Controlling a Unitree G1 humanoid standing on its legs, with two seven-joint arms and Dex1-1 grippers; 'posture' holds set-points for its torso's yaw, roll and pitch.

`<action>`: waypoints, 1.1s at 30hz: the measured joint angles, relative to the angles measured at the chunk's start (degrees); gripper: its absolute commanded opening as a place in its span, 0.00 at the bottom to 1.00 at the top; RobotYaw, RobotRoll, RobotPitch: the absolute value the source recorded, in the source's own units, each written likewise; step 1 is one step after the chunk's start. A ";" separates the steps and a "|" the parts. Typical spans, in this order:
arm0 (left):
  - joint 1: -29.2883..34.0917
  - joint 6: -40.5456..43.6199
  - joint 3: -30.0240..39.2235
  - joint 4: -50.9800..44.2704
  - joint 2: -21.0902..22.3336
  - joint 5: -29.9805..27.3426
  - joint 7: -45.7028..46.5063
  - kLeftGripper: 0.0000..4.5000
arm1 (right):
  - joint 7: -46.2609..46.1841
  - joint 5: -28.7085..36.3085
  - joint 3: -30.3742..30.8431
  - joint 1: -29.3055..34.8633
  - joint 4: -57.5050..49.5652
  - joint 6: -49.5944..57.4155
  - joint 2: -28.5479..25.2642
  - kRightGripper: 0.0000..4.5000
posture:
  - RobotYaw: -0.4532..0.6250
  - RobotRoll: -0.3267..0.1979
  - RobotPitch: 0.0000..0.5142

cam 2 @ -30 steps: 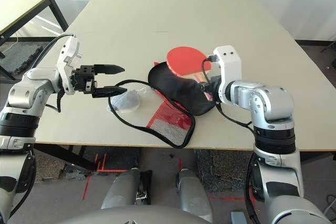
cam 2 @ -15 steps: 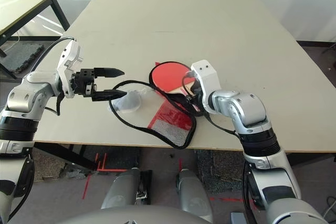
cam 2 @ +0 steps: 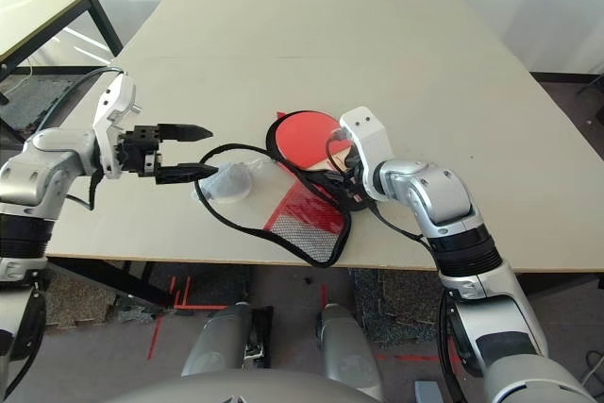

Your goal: Store the ping-pong paddle in its case and zip it.

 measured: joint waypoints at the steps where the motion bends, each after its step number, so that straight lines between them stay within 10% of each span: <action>1: -0.16 0.03 0.02 0.77 1.11 0.16 -0.32 1.00 | 1.36 0.22 -0.92 0.02 0.69 -1.94 -0.83 0.99 | 0.53 0.62 0.08; 11: 4.37 2.53 -5.45 -0.71 7.94 4.53 -5.47 1.00 | 6.20 -0.26 -10.06 -1.63 11.45 -13.81 -7.55 0.99 | 0.52 0.62 0.07; 27: -2.33 8.66 -7.73 -9.25 -6.56 -1.24 -3.64 1.00 | 3.60 -1.90 -13.63 1.74 13.74 -15.03 -8.10 0.99 | 0.48 0.62 0.08; 33: -9.44 5.17 -8.56 -5.64 -18.13 -0.34 1.74 1.00 | 3.34 -1.17 -15.37 4.00 12.81 -14.07 -8.12 0.99 | 0.45 0.62 0.09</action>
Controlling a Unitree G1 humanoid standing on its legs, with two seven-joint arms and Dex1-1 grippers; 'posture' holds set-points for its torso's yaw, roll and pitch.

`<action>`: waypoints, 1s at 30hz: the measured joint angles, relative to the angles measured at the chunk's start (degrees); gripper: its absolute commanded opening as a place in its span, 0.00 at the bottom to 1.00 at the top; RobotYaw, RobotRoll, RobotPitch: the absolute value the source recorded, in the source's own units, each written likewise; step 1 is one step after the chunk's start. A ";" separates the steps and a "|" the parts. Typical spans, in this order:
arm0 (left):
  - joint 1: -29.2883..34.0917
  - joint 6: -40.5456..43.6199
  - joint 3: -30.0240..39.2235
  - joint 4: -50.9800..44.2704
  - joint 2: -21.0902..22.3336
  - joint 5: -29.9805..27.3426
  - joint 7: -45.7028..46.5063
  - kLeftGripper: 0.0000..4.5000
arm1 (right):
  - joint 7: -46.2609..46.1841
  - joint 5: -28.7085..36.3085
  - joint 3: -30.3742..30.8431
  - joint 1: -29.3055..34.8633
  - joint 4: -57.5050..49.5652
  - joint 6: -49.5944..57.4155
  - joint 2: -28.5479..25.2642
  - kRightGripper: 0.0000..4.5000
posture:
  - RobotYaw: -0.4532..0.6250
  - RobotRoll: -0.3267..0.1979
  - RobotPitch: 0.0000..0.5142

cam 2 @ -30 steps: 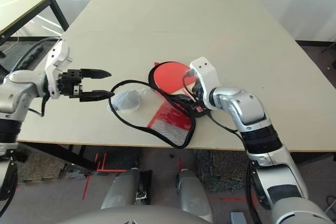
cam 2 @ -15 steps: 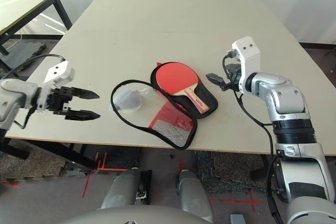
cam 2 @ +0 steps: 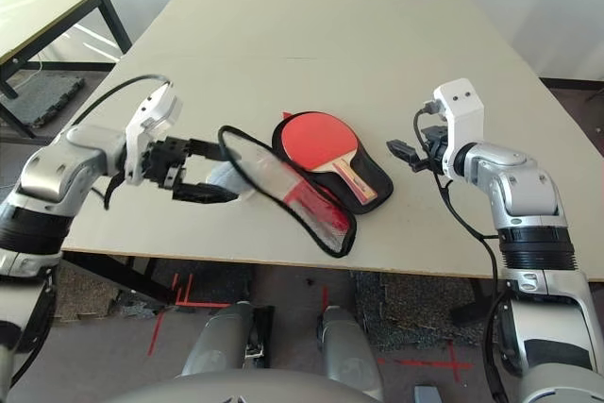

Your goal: Store the ping-pong paddle in its case and zip it.

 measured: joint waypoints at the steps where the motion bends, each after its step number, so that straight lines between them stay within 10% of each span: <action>1: -1.25 -1.41 -0.71 1.99 -1.59 0.97 0.71 1.00 | 0.22 0.57 -0.86 0.53 -0.61 0.33 -0.08 0.99 | 0.44 0.62 0.09; 13: -14.34 -25.30 -1.06 32.74 -19.41 12.11 15.26 1.00 | 1.65 9.68 -11.97 9.89 -10.35 5.23 0.85 0.99 | 0.37 0.62 0.12; 30: -4.10 -15.32 -1.59 16.81 -7.64 12.09 2.06 1.00 | 3.87 18.40 -10.91 13.00 -6.71 10.53 6.47 0.99 | 0.47 0.62 0.13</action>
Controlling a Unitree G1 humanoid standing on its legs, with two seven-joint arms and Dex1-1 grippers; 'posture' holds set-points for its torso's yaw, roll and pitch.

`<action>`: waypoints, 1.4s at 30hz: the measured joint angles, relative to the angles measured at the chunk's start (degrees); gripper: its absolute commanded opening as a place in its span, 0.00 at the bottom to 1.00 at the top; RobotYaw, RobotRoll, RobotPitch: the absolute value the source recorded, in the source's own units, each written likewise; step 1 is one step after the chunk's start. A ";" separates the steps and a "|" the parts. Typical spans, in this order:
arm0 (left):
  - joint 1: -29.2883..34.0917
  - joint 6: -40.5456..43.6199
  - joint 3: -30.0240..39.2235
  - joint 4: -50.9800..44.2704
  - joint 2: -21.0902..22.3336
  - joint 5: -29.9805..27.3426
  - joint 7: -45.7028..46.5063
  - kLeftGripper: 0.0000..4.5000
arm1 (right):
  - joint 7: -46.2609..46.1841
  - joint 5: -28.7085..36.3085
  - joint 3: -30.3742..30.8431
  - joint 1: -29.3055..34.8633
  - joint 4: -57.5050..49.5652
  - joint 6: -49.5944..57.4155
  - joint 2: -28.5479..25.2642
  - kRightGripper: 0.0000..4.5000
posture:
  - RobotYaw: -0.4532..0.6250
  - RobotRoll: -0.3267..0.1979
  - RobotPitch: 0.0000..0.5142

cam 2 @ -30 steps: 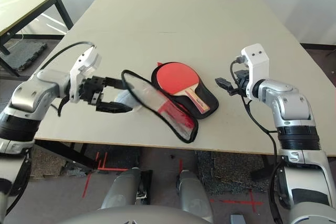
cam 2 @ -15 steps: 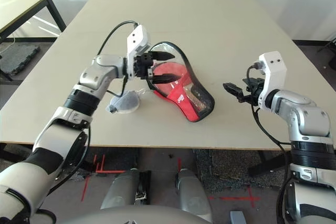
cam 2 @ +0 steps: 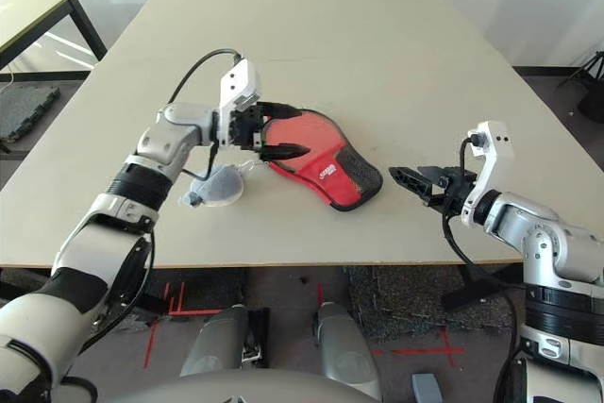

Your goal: Store the ping-pong paddle in its case and zip it.

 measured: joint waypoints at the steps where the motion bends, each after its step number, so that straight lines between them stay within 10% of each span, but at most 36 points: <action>1: 0.69 1.06 0.09 -1.56 0.65 -0.29 -0.08 1.00 | 0.03 -0.17 0.46 -0.50 0.82 -0.37 0.26 0.99 | 0.47 0.62 0.13; 19: 7.71 10.78 2.24 -15.23 8.52 -3.99 0.88 1.00 | 0.86 -1.93 5.26 -4.02 4.96 -2.36 4.04 0.99 | 0.51 0.62 0.12; 33: 7.72 9.64 2.00 -14.91 8.51 -3.84 1.09 1.00 | -1.83 -0.78 3.24 0.19 2.67 0.61 5.18 0.01 | 0.50 0.62 0.11; 42: 7.90 9.28 1.87 -14.86 8.59 -3.83 1.15 1.00 | -2.06 1.46 2.01 6.82 -4.27 2.19 5.55 0.01 | 0.49 0.62 0.13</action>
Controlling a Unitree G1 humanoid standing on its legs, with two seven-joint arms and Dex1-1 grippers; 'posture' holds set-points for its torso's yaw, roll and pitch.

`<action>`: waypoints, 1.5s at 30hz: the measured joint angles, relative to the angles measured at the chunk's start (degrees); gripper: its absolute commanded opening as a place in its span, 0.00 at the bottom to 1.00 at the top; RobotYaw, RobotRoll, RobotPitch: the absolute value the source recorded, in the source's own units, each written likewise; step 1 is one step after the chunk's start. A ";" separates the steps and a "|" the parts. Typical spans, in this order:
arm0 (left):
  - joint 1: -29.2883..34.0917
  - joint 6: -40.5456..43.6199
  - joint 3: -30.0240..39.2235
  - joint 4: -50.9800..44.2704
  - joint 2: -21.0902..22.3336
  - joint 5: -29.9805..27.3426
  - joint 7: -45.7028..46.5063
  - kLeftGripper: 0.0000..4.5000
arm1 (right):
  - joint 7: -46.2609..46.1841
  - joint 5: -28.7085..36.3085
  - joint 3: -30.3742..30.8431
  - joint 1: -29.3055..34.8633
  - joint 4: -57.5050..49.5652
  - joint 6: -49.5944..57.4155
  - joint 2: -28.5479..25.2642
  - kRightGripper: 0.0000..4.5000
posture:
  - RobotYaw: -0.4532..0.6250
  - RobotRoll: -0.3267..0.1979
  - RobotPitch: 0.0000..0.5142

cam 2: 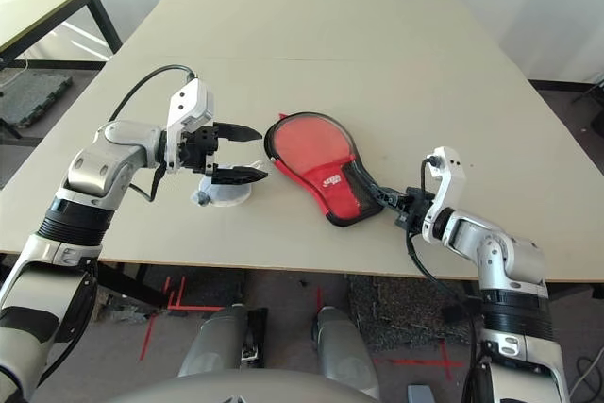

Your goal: Store the ping-pong paddle in its case and zip it.

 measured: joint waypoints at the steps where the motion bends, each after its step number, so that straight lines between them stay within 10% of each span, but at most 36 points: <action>1: 0.01 -0.01 -0.02 0.03 0.00 0.00 0.00 1.00 | 0.02 0.63 -0.20 0.77 -1.02 0.80 -0.25 0.01 | 0.49 0.62 0.13; 32: -0.37 -2.58 -1.45 4.57 -1.05 0.12 -0.11 1.00 | 10.24 12.41 -6.46 22.99 -12.13 7.63 -16.45 0.01 | 0.45 0.62 0.14; 45: -1.65 -3.17 -1.41 6.16 -0.40 0.32 -0.15 1.00 | 8.51 5.58 -10.85 11.75 -6.38 -3.58 -20.34 1.00 | 0.47 0.62 0.11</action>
